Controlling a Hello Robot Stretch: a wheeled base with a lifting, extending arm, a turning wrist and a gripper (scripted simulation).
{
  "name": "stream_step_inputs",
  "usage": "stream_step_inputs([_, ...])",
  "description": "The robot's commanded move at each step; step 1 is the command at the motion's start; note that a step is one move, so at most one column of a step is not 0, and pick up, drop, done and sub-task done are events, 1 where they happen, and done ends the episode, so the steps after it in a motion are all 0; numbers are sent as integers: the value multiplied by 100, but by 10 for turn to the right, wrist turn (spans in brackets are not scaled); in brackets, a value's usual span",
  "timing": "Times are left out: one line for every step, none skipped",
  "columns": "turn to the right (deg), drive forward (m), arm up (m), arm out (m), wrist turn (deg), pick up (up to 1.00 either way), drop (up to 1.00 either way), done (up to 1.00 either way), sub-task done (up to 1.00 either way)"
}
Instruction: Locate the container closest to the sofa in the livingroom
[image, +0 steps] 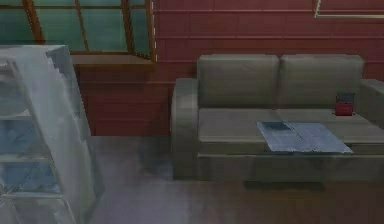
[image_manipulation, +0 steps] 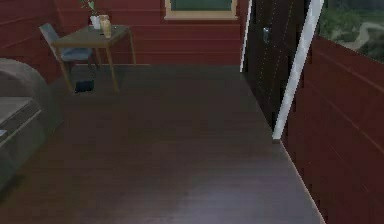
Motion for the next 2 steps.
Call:
stream_step_inputs([90, 0, 0, 0, 0, 0, 0, 0, 0])
stream_step_inputs([0, 25, 0, 0, 0, 0, 0, 0, 0])
